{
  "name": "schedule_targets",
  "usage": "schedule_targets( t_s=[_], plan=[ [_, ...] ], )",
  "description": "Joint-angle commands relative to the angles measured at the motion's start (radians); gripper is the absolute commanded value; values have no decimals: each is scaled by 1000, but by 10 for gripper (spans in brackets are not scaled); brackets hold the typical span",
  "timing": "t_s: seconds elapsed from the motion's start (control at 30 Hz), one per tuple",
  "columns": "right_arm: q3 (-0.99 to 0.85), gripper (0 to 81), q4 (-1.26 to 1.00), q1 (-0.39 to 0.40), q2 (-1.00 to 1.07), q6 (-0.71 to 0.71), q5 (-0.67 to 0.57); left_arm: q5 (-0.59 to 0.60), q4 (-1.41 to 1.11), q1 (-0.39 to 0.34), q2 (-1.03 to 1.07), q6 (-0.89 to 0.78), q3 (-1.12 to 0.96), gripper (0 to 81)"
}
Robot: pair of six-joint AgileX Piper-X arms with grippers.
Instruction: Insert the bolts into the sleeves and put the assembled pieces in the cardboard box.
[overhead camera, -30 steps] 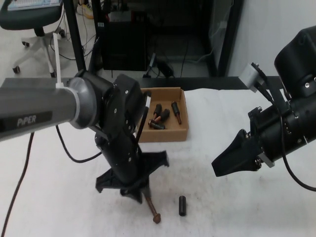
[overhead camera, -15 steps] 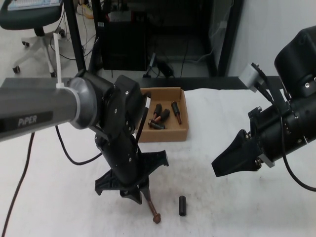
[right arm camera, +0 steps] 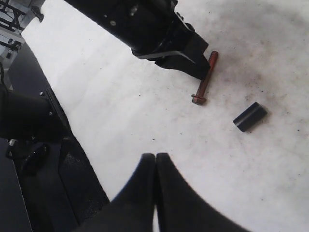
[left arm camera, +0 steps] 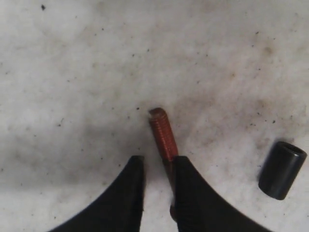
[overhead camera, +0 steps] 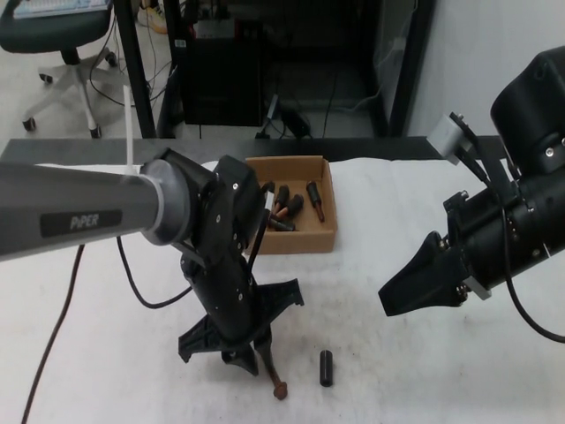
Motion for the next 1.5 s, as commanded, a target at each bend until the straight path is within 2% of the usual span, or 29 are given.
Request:
schedule_targets(
  t_s=[0.0, 0.3, 0.73, 0.8, 0.87, 0.9, 0.93, 1.1, 1.23, 1.33, 1.47],
  plan=[
    [0, 3, 1, -1, -10, -23, -15, 1, -6, -6, 2, -3, -9, 207],
    [0, 3, 1, -1, -10, -29, -15, 1, -66, -6, 2, -18, 0, 207],
    [0, 3, 1, -1, -10, -29, -15, 31, -138, -6, 4, -123, 95, 207],
    [0, 3, 1, -1, -10, -29, -15, 14, -137, -6, 4, -123, 103, 174],
    [0, 3, 1, -1, -10, -29, -15, 12, -131, -6, 4, -98, 102, 84],
    [0, 3, 1, -1, -10, -29, -15, 7, -131, -6, 4, -62, 102, 11],
    [0, 3, 3, -1, -10, -29, -15, 7, -131, -6, 4, -35, 101, 1],
    [0, 3, 3, -1, -10, -29, -15, 7, -134, -2, 4, 86, 96, 2],
    [0, 3, 3, -1, -10, -29, -15, -6, -66, -2, -7, 367, 48, 2],
    [0, 3, 3, -1, -10, -29, -15, -122, 49, -2, -9, 564, -11, 2],
    [0, 3, 2, -1, -10, -37, -15, -405, 191, -2, -9, 877, -72, 2]
  ],
)
